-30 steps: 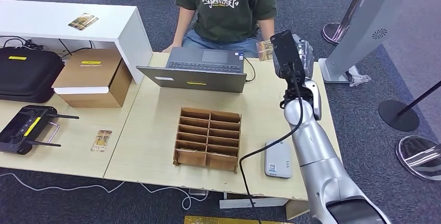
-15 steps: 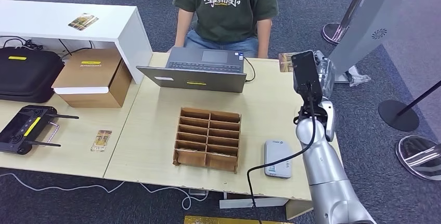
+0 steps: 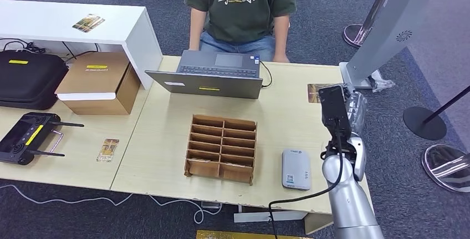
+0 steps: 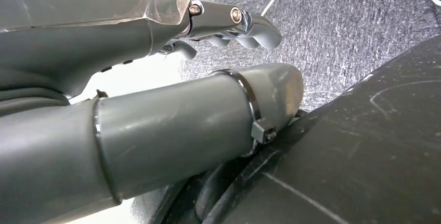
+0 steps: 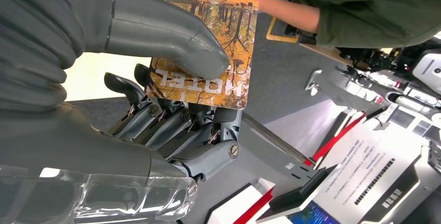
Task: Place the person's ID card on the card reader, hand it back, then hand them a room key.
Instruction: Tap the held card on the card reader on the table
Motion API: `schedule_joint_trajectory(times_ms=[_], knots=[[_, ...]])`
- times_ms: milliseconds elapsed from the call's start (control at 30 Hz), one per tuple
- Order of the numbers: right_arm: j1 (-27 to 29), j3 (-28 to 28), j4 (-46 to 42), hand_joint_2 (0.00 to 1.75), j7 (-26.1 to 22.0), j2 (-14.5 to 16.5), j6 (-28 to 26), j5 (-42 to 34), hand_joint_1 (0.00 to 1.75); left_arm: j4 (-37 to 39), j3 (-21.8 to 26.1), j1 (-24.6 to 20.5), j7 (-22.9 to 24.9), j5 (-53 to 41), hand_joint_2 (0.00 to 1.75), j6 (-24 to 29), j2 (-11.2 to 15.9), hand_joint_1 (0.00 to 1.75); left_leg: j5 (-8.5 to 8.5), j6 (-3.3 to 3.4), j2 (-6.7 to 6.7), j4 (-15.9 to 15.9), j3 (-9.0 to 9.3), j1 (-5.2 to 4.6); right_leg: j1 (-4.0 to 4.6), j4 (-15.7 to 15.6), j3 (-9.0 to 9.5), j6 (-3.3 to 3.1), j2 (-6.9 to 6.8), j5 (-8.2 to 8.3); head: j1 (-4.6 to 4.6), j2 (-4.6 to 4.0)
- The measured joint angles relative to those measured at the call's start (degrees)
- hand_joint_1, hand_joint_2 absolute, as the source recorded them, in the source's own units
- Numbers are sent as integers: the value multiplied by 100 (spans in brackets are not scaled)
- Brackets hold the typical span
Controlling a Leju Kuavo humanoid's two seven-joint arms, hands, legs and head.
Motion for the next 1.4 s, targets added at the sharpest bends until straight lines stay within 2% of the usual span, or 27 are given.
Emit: schedule_joint_trajectory(times_ms=[767,1400], knots=[[1207,-289,-945,175,132,176,115,103,175,0,76,0,44,-61,0,-21,-27,0,-12,2,0,0,0,0,0,0,0,-1,-1,-8,-1,0],[1484,-472,-953,175,257,251,264,173,175,0,128,-2,44,-85,0,-26,-27,0,-14,0,0,0,0,0,0,0,0,1,0,-13,-1,0]])
